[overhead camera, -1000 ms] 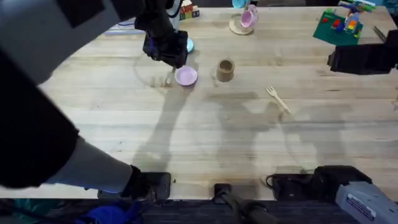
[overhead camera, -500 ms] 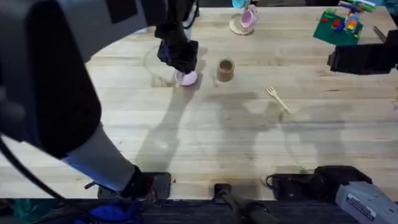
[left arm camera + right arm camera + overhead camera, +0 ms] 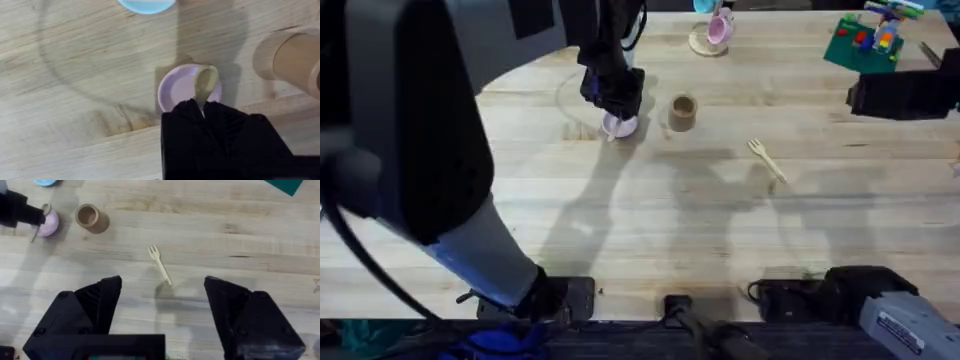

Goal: Pick up a utensil and set it on the pink plate, then put the other utensil in the container.

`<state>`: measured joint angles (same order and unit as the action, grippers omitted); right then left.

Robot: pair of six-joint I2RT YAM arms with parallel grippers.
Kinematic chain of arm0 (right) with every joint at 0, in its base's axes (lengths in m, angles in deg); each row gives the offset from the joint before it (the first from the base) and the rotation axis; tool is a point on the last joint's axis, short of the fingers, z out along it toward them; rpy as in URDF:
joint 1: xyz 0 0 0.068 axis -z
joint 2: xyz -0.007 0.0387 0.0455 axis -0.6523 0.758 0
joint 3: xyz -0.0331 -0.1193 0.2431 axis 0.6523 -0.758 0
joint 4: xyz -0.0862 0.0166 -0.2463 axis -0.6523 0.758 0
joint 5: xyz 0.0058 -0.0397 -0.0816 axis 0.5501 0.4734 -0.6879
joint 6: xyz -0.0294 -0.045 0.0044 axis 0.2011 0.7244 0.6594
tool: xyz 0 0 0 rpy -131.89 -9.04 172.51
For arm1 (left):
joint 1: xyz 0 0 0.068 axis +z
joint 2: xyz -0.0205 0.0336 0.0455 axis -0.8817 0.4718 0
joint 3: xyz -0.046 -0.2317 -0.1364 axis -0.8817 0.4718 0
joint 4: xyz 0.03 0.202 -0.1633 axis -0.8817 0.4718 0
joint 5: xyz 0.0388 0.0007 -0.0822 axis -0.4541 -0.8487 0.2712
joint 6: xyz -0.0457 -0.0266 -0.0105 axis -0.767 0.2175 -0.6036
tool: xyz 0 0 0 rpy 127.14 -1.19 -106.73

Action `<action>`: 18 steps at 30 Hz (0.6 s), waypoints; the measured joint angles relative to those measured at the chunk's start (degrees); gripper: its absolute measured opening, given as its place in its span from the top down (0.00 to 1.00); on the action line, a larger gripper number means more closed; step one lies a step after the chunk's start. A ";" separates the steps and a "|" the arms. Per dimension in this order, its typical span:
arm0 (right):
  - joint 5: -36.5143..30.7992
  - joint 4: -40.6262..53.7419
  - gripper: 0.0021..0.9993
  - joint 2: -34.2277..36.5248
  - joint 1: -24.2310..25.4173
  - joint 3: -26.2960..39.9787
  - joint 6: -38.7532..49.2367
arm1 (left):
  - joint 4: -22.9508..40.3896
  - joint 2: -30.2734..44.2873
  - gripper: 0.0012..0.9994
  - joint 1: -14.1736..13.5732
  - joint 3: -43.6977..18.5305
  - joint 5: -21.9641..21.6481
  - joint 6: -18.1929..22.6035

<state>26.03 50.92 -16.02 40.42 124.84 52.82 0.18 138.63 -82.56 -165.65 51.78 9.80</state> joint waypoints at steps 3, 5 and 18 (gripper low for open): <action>-0.02 0.00 0.00 0.00 0.00 0.00 0.00 | 0.00 1.17 0.93 0.02 0.00 0.00 -0.07; 0.00 0.00 0.00 0.00 0.00 0.00 0.00 | 0.00 1.67 0.89 0.02 0.00 -0.02 -0.21; 0.00 0.00 0.00 0.00 0.00 0.00 0.00 | -0.39 1.83 0.60 0.02 -0.02 0.00 -0.42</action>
<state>26.03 50.92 -16.02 40.42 124.84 52.82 -0.21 140.46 -82.54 -165.67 51.78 9.38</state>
